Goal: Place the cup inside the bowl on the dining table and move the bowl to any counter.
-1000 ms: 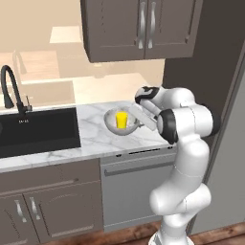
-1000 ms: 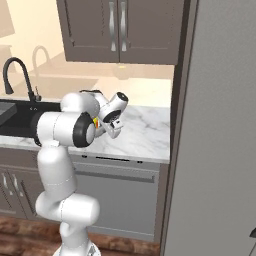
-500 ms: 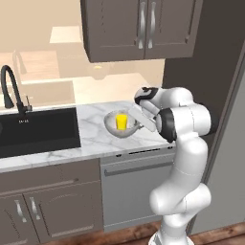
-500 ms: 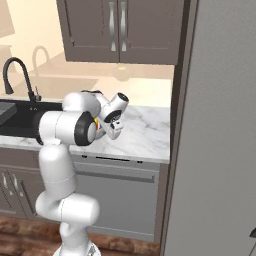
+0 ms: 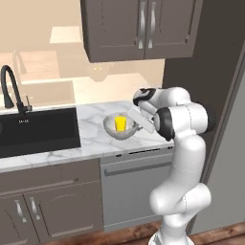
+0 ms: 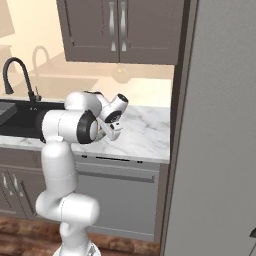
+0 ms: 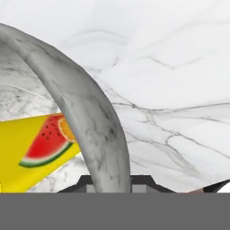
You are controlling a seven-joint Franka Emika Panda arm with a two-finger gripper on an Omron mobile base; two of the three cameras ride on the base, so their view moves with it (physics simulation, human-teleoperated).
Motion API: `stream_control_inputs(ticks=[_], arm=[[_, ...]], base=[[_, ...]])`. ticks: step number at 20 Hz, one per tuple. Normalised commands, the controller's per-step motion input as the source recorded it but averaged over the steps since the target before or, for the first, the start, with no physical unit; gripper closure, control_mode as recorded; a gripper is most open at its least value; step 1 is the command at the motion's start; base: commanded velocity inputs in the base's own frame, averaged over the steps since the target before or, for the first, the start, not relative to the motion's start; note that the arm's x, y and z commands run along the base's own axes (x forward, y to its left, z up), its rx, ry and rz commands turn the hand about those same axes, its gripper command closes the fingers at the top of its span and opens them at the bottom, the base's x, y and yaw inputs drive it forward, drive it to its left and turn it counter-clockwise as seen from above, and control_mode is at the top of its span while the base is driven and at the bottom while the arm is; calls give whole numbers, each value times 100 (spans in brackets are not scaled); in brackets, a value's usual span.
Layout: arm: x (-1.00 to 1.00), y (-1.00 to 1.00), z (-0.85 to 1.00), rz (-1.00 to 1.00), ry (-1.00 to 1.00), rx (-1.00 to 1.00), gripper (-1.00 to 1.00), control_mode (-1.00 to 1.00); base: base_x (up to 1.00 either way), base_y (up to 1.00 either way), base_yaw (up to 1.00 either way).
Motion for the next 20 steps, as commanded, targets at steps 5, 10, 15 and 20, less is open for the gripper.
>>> stream_control_inputs(ticks=[5,10,15,20], arm=[[3,5,-37,0,0,0,100,-100],[2,5,-29,0,0,0,100,-100],[1,2,-3,0,0,0,100,-100],[0,2,0,0,0,0,100,-100]], base=[[0,0,0],[0,0,0],[0,0,0],[0,0,0]])
